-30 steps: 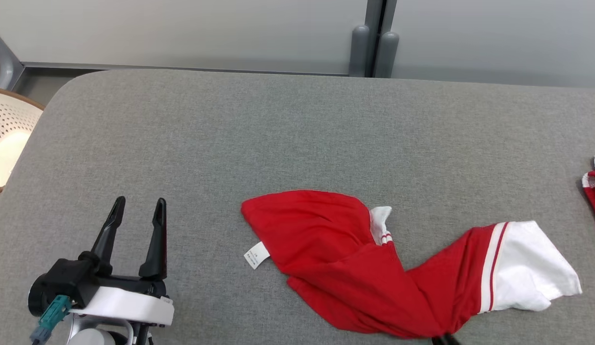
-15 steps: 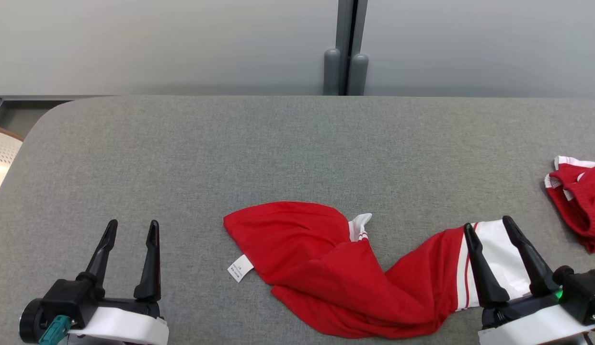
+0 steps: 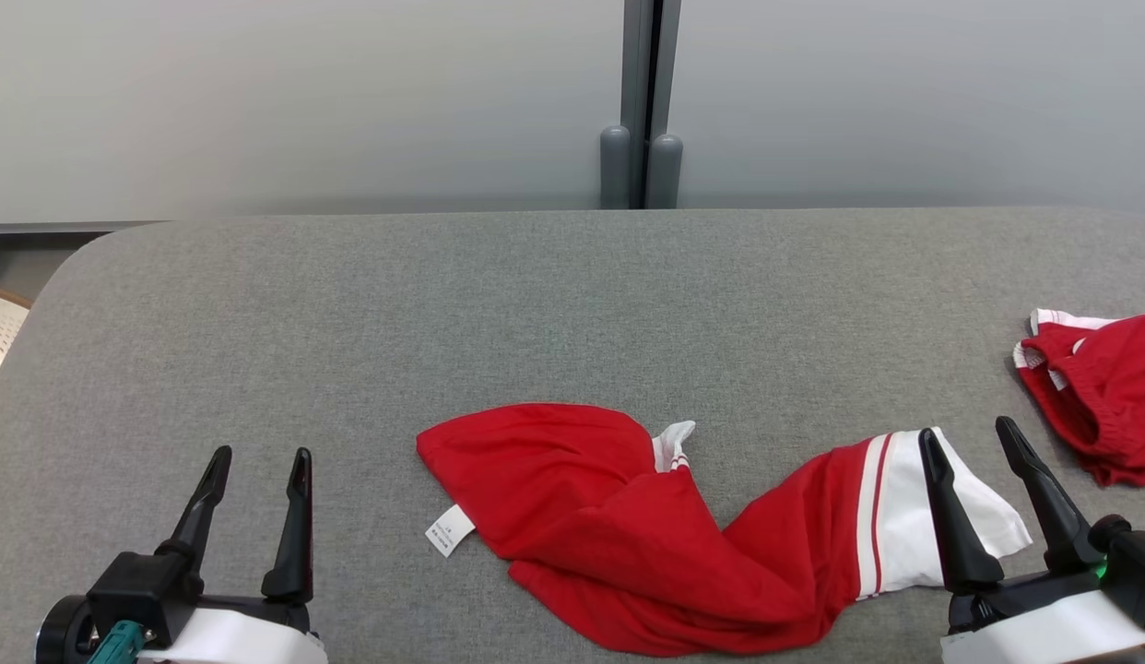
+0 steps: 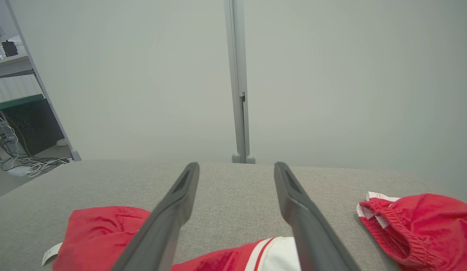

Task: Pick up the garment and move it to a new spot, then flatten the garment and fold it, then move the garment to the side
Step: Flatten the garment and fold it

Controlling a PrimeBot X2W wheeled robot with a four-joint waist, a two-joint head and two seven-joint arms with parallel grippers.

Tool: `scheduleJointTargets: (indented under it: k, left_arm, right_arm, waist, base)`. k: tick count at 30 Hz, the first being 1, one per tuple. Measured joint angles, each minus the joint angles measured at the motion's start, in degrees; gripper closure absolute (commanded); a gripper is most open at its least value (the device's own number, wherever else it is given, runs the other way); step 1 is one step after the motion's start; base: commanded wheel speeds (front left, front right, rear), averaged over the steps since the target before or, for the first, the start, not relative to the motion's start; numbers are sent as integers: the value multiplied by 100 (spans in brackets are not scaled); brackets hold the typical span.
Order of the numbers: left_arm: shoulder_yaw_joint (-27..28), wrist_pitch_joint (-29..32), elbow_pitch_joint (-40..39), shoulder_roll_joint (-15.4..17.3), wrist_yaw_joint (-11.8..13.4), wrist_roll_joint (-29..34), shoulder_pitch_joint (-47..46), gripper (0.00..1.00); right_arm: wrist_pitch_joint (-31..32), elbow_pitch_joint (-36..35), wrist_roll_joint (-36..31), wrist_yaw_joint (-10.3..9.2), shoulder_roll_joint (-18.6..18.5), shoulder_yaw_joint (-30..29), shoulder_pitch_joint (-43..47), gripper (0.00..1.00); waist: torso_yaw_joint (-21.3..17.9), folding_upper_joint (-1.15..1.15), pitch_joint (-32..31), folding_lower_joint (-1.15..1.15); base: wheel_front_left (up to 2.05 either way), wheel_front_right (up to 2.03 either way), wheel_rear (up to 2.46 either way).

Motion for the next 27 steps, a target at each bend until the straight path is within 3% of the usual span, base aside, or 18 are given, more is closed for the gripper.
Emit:
scheduleJointTargets:
  k: [10, 16, 21, 27]
  left_arm:
    - [-74, 68, -175, 10, 24, -2, -10, 0]
    - [-243, 52, -249, -41, -34, -2, -300, 0]
    - [-355, -79, -108, -83, -147, -40, -595, 0]
    - [-438, -271, 200, -169, -237, -94, -865, 0]
  right_arm:
    - [13, 66, 25, 0, -3, -63, -65, 0]
    - [334, 501, 122, 0, -301, 63, -781, 0]
    - [779, 1032, 325, 0, -570, 778, -1708, 0]
    - [1794, 1629, 1011, 2, -877, 2121, -2479, 0]
  waist:
    - [36, 0, 111, 0]
    - [195, 0, 408, 0]
    - [425, 0, 720, 0]
    - [736, 0, 1008, 0]
  base:
    - [0, 0, 0]
    - [0, 0, 0]
    - [0, 0, 0]
    - [0, 0, 0]
